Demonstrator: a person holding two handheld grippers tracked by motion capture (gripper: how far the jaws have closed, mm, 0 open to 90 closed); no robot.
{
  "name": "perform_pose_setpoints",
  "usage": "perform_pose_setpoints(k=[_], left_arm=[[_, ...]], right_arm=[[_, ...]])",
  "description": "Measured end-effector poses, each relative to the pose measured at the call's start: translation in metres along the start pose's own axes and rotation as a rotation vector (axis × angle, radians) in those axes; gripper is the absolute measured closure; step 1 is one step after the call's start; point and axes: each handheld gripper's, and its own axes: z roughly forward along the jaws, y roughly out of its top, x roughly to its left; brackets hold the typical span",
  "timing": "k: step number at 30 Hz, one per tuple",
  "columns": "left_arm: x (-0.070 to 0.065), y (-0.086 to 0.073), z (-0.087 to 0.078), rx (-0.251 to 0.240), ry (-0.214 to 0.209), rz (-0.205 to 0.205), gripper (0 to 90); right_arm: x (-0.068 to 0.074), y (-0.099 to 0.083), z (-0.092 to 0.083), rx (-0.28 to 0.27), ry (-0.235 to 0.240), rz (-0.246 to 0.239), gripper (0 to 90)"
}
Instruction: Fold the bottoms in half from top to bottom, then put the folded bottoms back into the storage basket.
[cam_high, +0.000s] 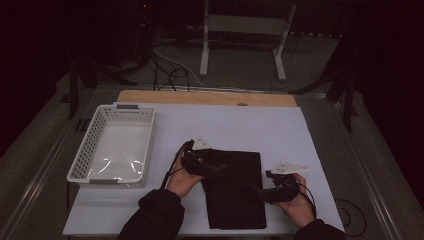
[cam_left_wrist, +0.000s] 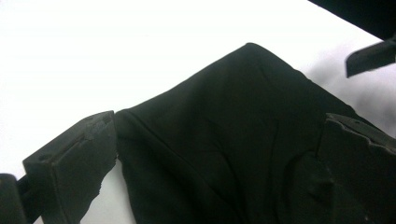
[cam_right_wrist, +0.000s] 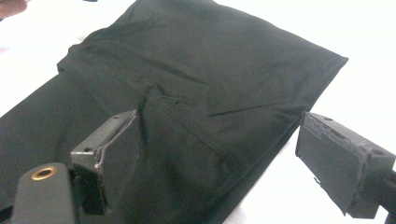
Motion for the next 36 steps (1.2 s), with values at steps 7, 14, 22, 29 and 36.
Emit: perform_pose_setpoints(k=[7, 14, 22, 29, 36], left_arm=[[0.011, 0.001, 0.008, 0.023, 0.021, -0.023, 1.5], [0.015, 0.003, 0.014, 0.028, 0.031, -0.035, 1.9], [0.020, 0.004, 0.022, 0.054, 0.035, -0.038, 1.9], [0.025, 0.003, 0.032, 0.091, 0.036, -0.039, 2.1], [0.027, 0.001, 0.039, 0.117, 0.031, -0.055, 3.7]], right_arm=[[0.001, -0.003, 0.000, 0.009, -0.004, -0.007, 14.1], [0.001, -0.004, 0.000, 0.014, -0.006, -0.005, 14.2], [0.000, -0.005, 0.000, 0.016, -0.011, -0.007, 14.2], [0.000, -0.005, 0.000, 0.017, -0.012, -0.006, 14.2], [0.000, -0.006, 0.000, 0.020, -0.014, -0.004, 14.4]])
